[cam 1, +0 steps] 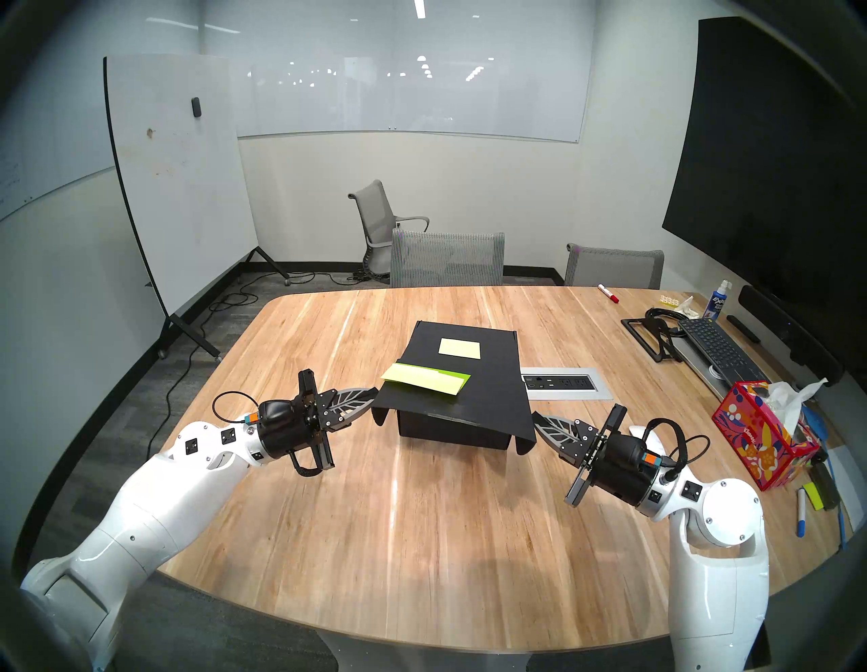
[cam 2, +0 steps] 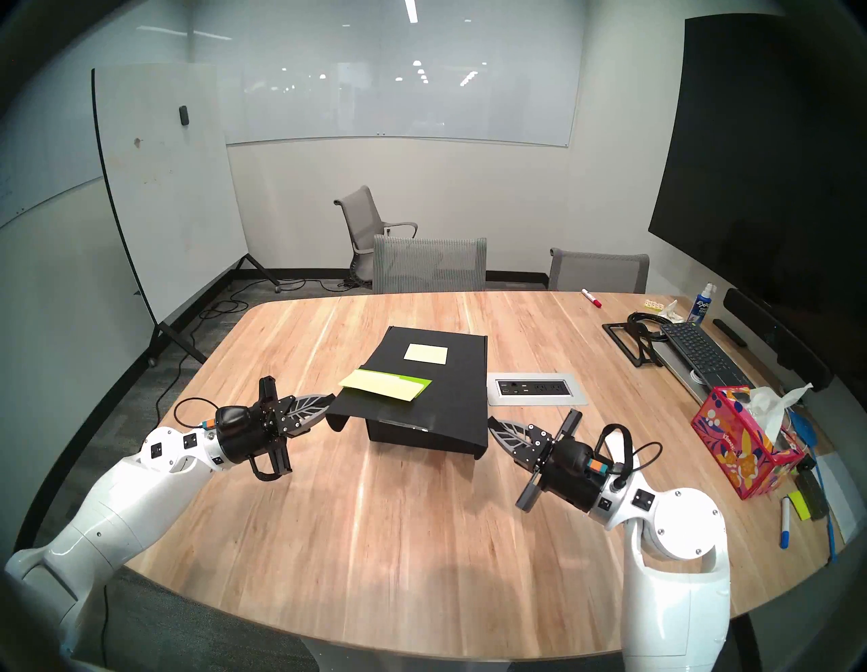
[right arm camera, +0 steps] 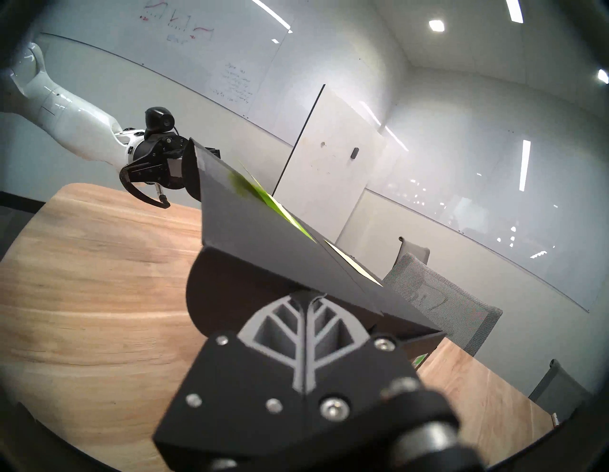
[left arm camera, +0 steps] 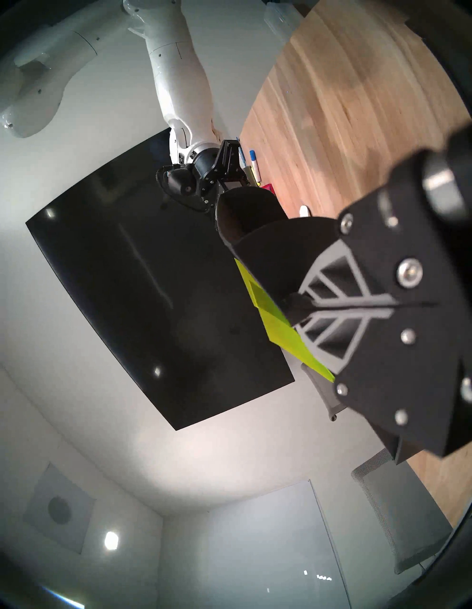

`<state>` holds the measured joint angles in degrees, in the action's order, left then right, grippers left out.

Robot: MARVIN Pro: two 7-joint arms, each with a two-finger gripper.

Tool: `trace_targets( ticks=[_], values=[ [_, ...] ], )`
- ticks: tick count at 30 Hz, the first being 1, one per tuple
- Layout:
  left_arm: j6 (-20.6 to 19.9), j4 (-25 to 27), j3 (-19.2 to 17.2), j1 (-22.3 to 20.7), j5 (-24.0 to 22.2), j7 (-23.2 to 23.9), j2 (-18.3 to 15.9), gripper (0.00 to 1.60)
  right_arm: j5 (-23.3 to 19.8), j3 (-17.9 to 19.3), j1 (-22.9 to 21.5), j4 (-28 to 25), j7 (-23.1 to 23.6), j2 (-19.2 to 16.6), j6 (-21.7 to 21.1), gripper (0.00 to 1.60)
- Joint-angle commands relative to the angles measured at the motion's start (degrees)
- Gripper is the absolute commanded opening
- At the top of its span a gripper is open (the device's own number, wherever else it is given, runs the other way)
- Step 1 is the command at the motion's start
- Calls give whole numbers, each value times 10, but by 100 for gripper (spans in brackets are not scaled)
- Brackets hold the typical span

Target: Open the box and place the mouse inside

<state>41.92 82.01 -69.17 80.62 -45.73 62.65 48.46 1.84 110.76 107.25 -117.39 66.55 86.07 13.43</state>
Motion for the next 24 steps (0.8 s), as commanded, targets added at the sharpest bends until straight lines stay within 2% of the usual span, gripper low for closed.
trace_targets(
  ticks=[1,10,18,24],
  values=[
    [12,69,-2,33,-37,26,-15,0,-35,-7,30,-53,19,12,2,0],
    [7,118,-4,59,-79,8,-46,0,-59,12,46,-86,21,17,-3,0],
    [-14,164,-11,73,-79,-24,-71,0,-71,19,27,-92,17,14,-19,0],
    [-20,189,-20,90,-84,-37,-84,0,-78,14,41,-112,25,18,-26,0]
  ],
)
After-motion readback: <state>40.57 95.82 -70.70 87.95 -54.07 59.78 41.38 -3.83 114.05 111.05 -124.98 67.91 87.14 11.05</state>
